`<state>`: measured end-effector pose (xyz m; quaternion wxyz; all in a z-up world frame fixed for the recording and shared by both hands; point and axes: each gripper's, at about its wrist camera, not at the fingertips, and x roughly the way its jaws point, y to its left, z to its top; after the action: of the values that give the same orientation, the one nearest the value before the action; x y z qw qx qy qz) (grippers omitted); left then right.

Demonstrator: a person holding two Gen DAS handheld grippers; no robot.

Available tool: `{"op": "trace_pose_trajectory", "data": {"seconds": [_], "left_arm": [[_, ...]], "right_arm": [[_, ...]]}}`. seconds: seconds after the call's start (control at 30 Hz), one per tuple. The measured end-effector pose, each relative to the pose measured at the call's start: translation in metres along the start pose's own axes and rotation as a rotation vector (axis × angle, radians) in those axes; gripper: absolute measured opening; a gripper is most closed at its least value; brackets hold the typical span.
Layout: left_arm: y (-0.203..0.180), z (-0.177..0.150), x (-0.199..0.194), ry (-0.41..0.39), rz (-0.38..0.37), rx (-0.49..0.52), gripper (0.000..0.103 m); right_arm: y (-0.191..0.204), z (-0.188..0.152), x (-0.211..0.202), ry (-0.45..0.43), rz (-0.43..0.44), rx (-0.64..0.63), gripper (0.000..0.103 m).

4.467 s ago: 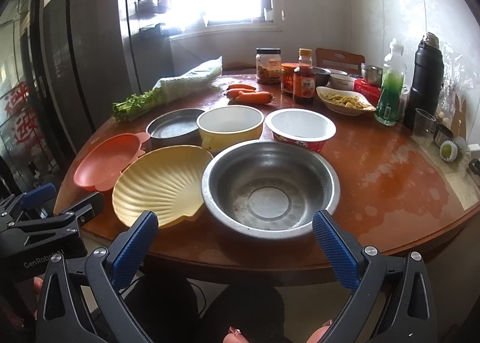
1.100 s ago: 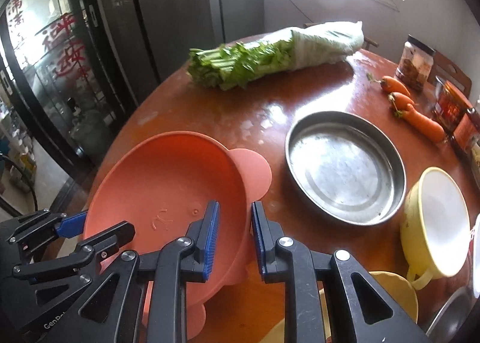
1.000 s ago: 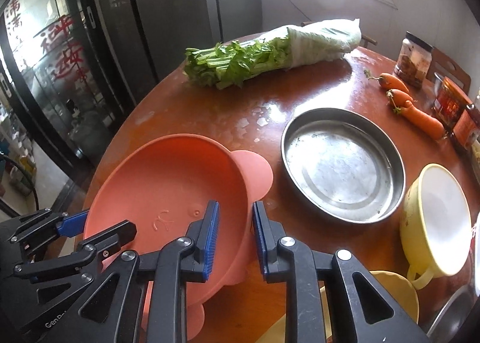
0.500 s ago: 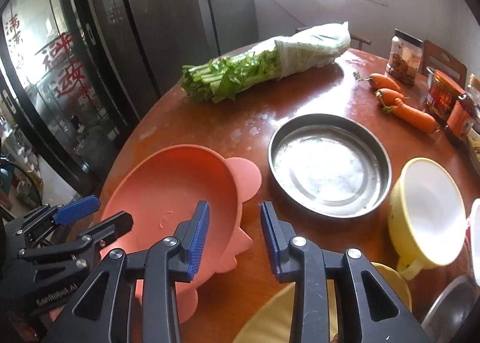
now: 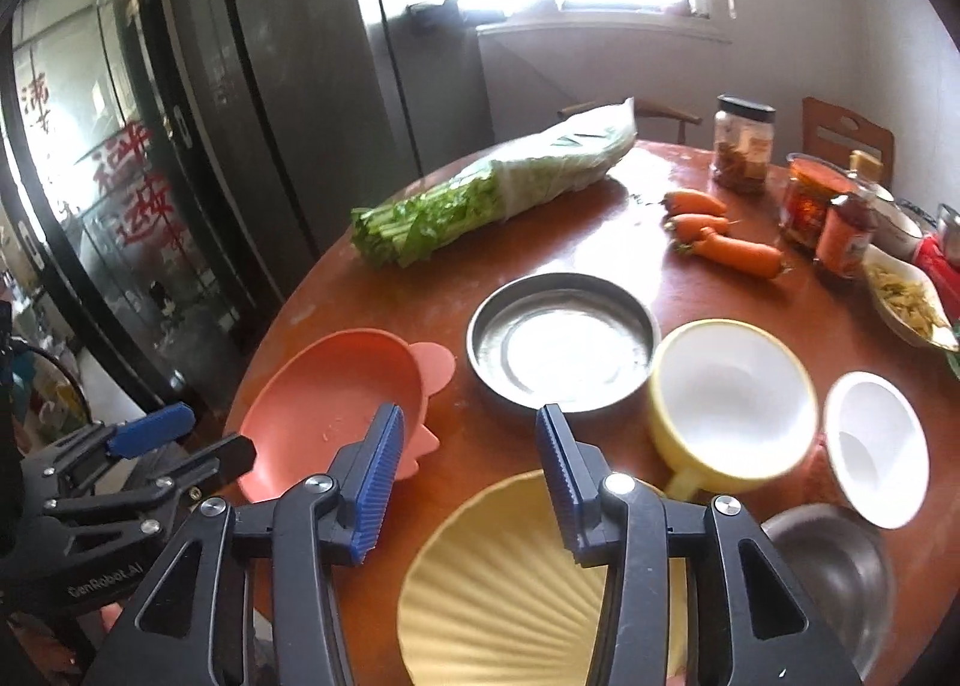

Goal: Organize plates and bowls
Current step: 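Grasp the rim of the yellow shell plate with the left tool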

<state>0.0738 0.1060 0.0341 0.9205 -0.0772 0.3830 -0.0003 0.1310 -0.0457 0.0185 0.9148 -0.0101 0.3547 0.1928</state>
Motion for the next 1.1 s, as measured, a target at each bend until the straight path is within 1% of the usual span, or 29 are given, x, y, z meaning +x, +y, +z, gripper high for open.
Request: {"op": "trace_pose_trajectory", "data": {"seconds": [0.23, 0.47, 0.53, 0.63, 0.77, 1.1], "left_arm": [[-0.035, -0.010, -0.003, 0.011, -0.024, 0.044, 0.071], [-0.060, -0.031, 0.007, 0.075, -0.067, 0.075, 0.071], [-0.065, -0.039, 0.012, 0.102, -0.078, 0.078, 0.071], [-0.071, -0.050, 0.019, 0.141, -0.073, 0.079, 0.071], [-0.076, -0.060, 0.024, 0.165, -0.069, 0.074, 0.071], [-0.094, -0.067, 0.042, 0.216, -0.072, 0.084, 0.071]], "right_arm": [[-0.027, -0.012, -0.033, -0.021, -0.027, 0.022, 0.051], [-0.040, -0.032, -0.048, -0.011, -0.005, 0.029, 0.053], [-0.042, -0.035, -0.047, 0.002, -0.006, 0.024, 0.053], [-0.045, -0.038, -0.041, 0.026, -0.020, 0.004, 0.053], [-0.051, -0.037, -0.026, 0.073, -0.019, -0.025, 0.053], [-0.063, -0.031, 0.003, 0.135, -0.017, -0.051, 0.053]]}}
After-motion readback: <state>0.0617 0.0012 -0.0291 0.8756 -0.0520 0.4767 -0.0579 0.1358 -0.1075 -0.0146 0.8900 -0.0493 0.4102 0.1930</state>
